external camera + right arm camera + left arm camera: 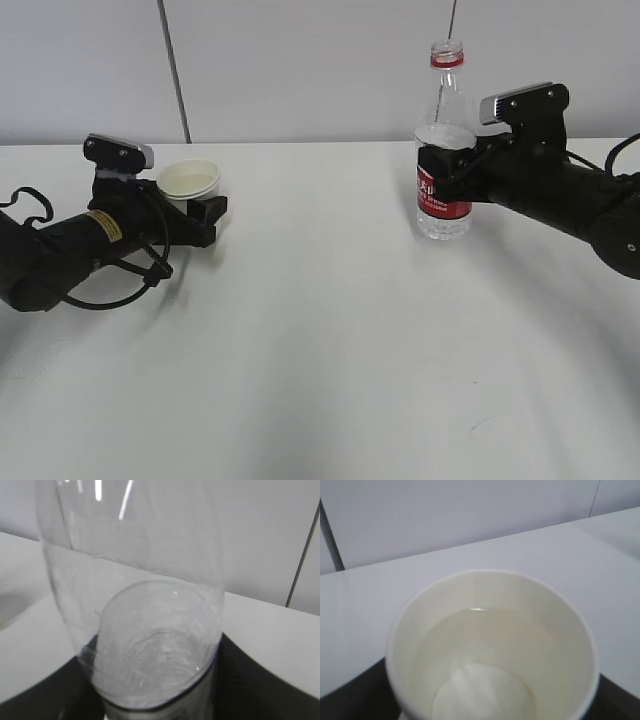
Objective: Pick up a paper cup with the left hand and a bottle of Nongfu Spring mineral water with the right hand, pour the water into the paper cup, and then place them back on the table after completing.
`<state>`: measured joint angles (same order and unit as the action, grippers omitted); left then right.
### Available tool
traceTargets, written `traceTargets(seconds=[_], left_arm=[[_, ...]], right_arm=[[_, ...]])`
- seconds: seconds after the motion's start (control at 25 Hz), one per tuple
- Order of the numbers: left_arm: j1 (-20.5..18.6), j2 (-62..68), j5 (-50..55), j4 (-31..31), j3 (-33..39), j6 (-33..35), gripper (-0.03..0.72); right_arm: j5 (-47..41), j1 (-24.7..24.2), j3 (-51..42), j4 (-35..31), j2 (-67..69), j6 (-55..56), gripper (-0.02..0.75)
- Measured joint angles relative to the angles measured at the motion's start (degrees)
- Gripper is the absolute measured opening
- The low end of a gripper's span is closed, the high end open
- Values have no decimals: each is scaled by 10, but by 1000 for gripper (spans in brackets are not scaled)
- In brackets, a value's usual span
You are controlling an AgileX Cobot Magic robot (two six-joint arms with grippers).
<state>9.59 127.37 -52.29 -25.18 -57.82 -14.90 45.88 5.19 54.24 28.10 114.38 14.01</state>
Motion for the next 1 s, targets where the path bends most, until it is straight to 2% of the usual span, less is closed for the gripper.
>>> traceTargets(seconds=[0.32, 0.64, 1.0], left_arm=[[0, 0, -27, 10, 34, 0, 540], [0, -12, -98, 41, 108, 0, 540], [0, -87, -114, 57, 188, 12, 542]], right_arm=[[0, 0, 0, 0, 0, 1, 394], [0, 0, 0, 0, 0, 1, 394], [12, 0, 0, -4, 4, 1, 394]])
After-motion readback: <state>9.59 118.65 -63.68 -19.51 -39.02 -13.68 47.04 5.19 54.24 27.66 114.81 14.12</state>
